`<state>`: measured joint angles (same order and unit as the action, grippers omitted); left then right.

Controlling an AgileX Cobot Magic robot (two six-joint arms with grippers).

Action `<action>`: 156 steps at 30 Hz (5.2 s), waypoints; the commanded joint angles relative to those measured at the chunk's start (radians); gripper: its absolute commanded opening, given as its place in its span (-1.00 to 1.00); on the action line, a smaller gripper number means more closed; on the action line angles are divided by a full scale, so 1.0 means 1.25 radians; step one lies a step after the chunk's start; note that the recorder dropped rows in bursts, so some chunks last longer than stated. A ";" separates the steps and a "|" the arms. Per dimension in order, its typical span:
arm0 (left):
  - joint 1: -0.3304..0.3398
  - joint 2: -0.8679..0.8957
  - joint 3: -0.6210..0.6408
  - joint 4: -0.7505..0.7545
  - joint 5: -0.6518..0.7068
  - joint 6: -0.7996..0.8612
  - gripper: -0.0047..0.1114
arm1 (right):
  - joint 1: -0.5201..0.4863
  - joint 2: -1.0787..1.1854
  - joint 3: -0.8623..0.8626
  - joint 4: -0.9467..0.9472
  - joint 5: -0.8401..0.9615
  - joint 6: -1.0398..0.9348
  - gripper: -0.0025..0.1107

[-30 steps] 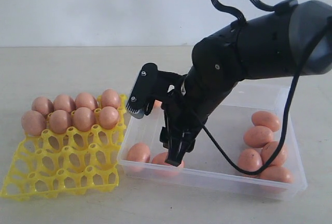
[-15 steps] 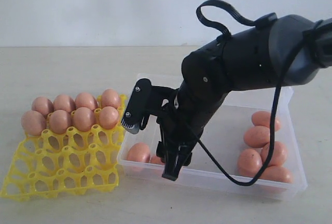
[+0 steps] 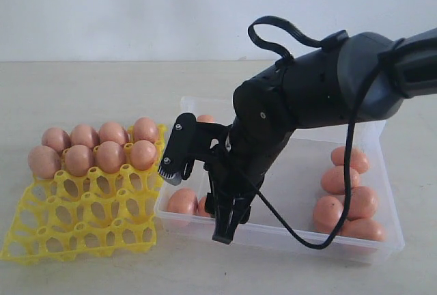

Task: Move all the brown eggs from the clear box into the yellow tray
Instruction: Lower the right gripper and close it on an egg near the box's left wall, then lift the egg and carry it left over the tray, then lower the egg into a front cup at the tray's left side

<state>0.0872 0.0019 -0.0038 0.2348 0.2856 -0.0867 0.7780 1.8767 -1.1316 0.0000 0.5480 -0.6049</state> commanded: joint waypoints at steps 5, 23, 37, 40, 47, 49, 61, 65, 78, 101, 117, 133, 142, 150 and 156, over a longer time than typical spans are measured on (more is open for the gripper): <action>0.002 -0.002 0.003 -0.002 -0.002 -0.002 -0.55 | -0.001 0.006 0.003 0.005 -0.001 -0.012 0.14; 0.002 -0.002 0.003 -0.002 -0.002 -0.002 -0.55 | 0.001 0.032 0.003 0.045 -0.022 -0.076 0.14; 0.002 -0.002 0.003 -0.002 -0.002 -0.002 -0.55 | 0.000 0.032 0.003 0.045 -0.096 -0.073 -0.96; 0.002 -0.002 0.003 -0.002 -0.002 -0.002 -0.55 | 0.000 0.028 0.001 0.045 -0.089 -0.064 -0.96; 0.002 -0.002 0.003 -0.002 -0.002 -0.002 -0.55 | 0.000 -0.073 0.003 0.006 -0.092 0.029 -0.96; 0.002 -0.002 0.003 -0.002 -0.002 -0.002 -0.55 | 0.000 -0.098 0.003 0.000 -0.097 0.052 -0.96; 0.002 -0.002 0.003 -0.002 -0.002 -0.002 -0.55 | 0.000 -0.137 0.003 -0.006 -0.174 0.185 -0.96; 0.002 -0.002 0.003 -0.002 -0.002 -0.002 -0.55 | 0.000 -0.162 0.003 -0.006 -0.260 0.243 -0.96; 0.002 -0.002 0.003 -0.002 -0.002 -0.002 -0.55 | 0.076 -0.151 0.003 -0.006 -0.503 0.395 -0.96; 0.002 -0.002 0.003 -0.002 -0.002 -0.002 -0.55 | 0.232 0.095 -0.036 -0.089 -0.831 0.585 -0.96; 0.002 -0.002 0.003 -0.002 -0.002 -0.002 -0.55 | 0.248 0.221 -0.174 -0.171 -0.785 0.646 -0.96; 0.002 -0.002 0.003 -0.002 -0.002 -0.002 -0.55 | 0.228 0.319 -0.277 -0.176 -0.761 0.642 -0.96; 0.002 -0.002 0.003 -0.002 -0.002 -0.002 -0.55 | 0.219 0.342 -0.297 -0.174 -0.736 0.638 -0.96; 0.002 -0.002 0.003 -0.002 -0.002 -0.002 -0.55 | 0.213 0.350 -0.297 -0.174 -0.739 0.640 -0.96; 0.002 -0.002 0.003 -0.002 -0.002 -0.002 -0.55 | 0.213 0.350 -0.297 -0.174 -0.754 0.640 -0.96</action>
<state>0.0872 0.0019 -0.0038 0.2348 0.2856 -0.0867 1.0475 2.3170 -1.4940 -0.2162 -0.3665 0.1965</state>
